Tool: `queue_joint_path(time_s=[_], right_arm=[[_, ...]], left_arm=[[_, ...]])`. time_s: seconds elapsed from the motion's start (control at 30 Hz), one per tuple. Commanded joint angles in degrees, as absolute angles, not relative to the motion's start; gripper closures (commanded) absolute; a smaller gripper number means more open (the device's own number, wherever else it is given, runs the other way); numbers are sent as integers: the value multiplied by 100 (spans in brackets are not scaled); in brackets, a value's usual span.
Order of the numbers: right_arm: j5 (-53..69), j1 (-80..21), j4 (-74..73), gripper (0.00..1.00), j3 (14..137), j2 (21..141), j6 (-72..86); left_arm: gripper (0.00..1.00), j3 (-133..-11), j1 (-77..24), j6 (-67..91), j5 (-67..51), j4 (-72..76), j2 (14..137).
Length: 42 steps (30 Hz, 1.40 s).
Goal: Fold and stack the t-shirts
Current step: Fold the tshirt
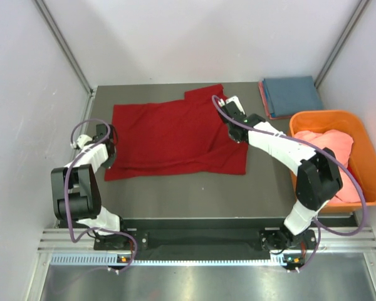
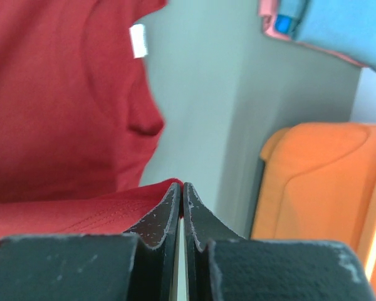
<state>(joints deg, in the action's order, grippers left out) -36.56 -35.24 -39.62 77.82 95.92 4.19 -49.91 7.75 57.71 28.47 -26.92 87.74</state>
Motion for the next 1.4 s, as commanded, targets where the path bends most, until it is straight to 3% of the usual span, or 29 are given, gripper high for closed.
queue_joint_path(time_s=[0.0,0.93,1.17,1.27,1.3,1.37], right_arm=[[-3938,-3287,-3832,100,8235,9791,44],[-4201,-3287,-2365,100,8587,10502,-1546],[-4228,-3287,-2189,98,8657,10827,-1705],[-4131,-3287,-2311,98,8999,11064,-1705],[-4087,-3287,-2346,98,9104,11126,-1688],[-4017,-3287,-2399,98,9351,11232,-1687]], left_arm=[[100,-5466,756,5678,3137,-2540,8903],[100,-6539,528,5229,3155,-2373,9958],[100,-6995,483,5326,3418,-3047,10282],[88,-7066,483,5335,3726,-3164,10222],[73,-7093,483,5318,3848,-3225,10196],[63,-7197,475,5186,3955,-3269,10117]])
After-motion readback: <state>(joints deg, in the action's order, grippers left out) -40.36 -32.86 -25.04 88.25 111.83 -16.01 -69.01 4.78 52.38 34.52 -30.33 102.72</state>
